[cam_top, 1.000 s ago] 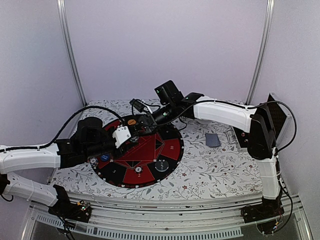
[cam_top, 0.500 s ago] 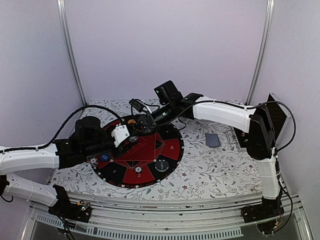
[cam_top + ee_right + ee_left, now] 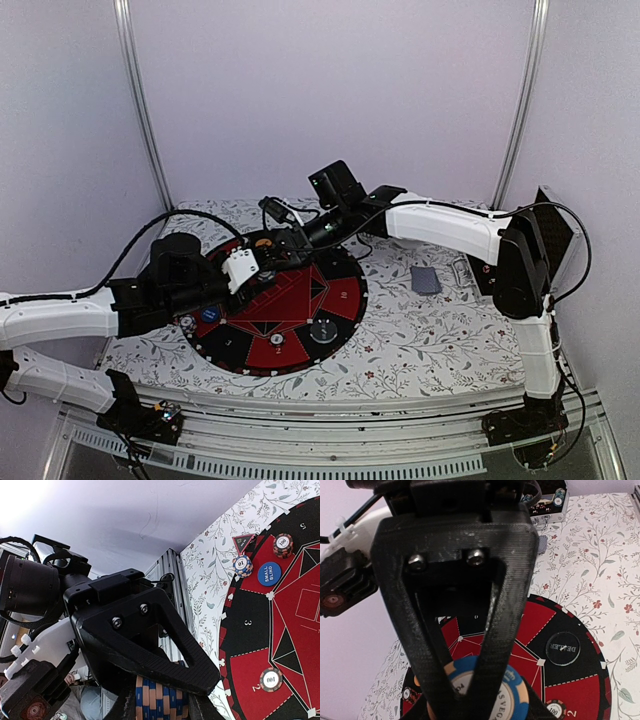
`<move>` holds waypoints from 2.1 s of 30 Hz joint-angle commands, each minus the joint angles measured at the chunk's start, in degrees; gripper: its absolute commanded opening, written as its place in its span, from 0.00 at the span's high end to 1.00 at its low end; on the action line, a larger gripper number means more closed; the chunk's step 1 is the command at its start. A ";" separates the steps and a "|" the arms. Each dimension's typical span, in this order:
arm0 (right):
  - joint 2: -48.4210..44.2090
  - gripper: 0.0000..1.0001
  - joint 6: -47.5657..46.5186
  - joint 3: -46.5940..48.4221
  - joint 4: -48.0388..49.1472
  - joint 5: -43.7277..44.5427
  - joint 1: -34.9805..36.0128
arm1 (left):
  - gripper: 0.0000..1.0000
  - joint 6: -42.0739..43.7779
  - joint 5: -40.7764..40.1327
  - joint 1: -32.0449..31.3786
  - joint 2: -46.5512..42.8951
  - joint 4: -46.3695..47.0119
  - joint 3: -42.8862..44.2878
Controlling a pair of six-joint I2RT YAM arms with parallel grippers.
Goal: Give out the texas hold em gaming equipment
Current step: Pass from the right arm to the left
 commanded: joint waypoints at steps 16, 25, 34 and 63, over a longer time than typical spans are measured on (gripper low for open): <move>2.64 0.59 0.35 1.34 1.14 -0.77 0.24 | 1.00 -1.77 3.43 -0.13 -2.06 3.93 0.14; 3.51 0.75 1.70 1.42 2.30 -2.34 0.22 | 1.00 -2.62 3.94 0.32 -2.39 4.38 0.14; 3.29 0.97 1.84 1.40 2.39 -2.00 0.19 | 0.81 -3.51 3.69 0.64 -2.29 5.08 0.14; 1.49 0.98 1.58 1.00 2.40 -0.16 -0.57 | 0.41 -1.83 4.03 1.27 -0.55 -3.06 2.15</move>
